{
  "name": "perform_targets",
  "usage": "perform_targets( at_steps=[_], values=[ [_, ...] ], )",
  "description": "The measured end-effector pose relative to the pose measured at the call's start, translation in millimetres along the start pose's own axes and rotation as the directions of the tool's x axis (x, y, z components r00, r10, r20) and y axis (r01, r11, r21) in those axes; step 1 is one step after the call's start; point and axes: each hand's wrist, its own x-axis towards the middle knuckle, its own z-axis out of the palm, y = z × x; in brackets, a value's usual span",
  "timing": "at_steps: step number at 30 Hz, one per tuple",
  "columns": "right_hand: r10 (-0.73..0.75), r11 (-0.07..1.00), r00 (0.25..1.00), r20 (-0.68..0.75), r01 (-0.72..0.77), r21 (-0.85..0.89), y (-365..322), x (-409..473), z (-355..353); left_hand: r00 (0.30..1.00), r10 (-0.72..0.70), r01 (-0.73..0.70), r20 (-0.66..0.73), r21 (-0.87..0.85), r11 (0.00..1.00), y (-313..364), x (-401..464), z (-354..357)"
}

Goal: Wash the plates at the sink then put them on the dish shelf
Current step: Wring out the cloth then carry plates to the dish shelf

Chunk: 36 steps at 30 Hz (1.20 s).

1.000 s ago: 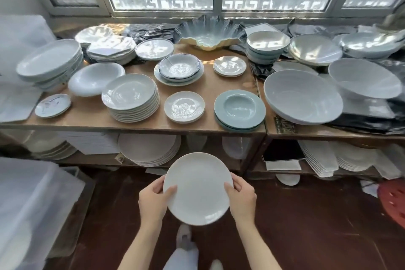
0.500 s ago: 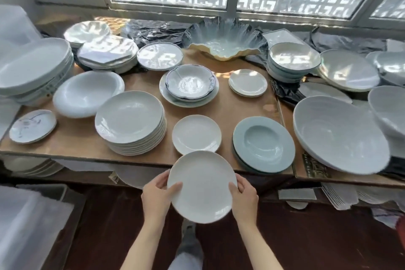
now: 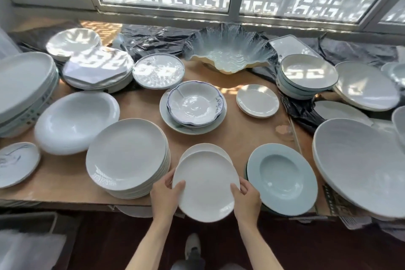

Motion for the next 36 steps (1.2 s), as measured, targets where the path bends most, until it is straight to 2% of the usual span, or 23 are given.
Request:
perform_targets(
  at_steps=[14,27,33,36],
  values=[
    [0.048,0.996,0.993,-0.108,-0.055,-0.066,-15,45,38,0.999,-0.013,0.017,-0.035,0.096,0.995,5,42,41],
    [0.016,0.994,0.990,-0.143,-0.031,-0.101,-11,58,55,0.997,-0.028,0.038,-0.070,0.141,0.989,-4,60,50],
    [-0.009,0.983,0.994,-0.106,-0.011,-0.185,-7,60,54,0.999,0.008,-0.001,-0.041,0.180,0.984,-3,58,50],
    [-0.032,0.974,0.999,-0.036,0.024,-0.224,-3,61,51,1.000,0.027,-0.027,0.003,0.187,0.982,-3,57,46]
  ],
)
